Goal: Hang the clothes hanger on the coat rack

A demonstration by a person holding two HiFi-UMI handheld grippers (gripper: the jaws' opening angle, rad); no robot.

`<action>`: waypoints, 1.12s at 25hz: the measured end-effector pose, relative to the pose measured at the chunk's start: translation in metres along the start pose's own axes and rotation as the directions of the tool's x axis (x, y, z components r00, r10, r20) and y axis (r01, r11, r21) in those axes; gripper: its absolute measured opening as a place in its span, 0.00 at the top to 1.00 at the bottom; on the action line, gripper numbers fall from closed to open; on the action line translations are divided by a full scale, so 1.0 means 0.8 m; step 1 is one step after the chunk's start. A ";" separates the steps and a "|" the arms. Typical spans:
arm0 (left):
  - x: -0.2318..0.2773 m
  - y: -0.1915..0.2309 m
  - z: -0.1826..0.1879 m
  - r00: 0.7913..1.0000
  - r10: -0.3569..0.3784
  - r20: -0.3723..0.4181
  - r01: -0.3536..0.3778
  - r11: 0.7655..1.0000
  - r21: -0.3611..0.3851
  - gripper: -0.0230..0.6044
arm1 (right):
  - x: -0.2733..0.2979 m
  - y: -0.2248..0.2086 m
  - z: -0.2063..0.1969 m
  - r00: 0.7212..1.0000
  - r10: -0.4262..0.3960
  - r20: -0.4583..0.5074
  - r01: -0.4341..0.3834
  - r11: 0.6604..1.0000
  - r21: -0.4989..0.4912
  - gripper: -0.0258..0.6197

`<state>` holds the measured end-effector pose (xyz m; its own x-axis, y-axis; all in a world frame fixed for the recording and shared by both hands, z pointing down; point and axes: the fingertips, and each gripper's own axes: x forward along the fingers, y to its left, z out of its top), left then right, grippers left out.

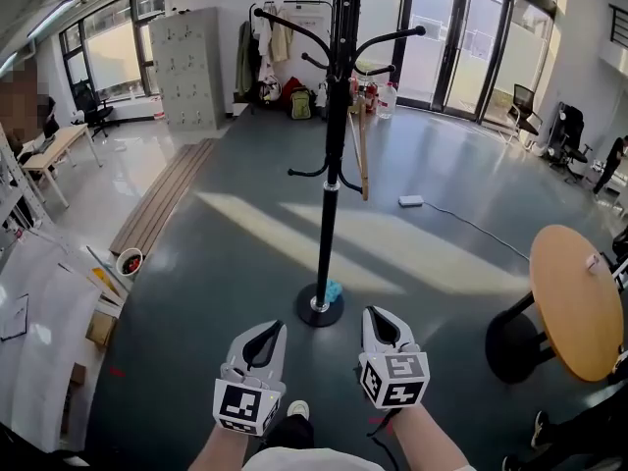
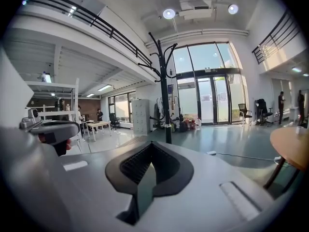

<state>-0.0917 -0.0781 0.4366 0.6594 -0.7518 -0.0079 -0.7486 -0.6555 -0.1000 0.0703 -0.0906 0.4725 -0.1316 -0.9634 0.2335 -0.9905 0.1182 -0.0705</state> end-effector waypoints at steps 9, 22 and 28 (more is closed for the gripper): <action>-0.090 -0.098 -0.003 1.000 0.000 -0.028 -0.001 1.000 -0.017 0.96 | -0.132 0.018 -0.054 0.999 0.029 -0.031 -0.029 1.000 0.000 0.92; -0.138 -0.129 0.013 0.999 -0.004 -0.036 0.003 1.000 -0.022 0.96 | -0.206 0.041 -0.081 0.998 0.044 -0.036 -0.045 0.999 -0.019 0.92; -0.147 -0.113 0.011 0.999 -0.022 -0.048 0.020 0.999 -0.035 0.96 | -0.213 0.064 -0.079 0.999 0.034 -0.032 -0.035 0.999 -0.025 0.92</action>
<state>-0.1006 0.0701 0.4377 0.6713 -0.7400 0.0416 -0.7372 -0.6725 -0.0651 0.0395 0.0951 0.4906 -0.1663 -0.9507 0.2616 -0.9860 0.1576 -0.0538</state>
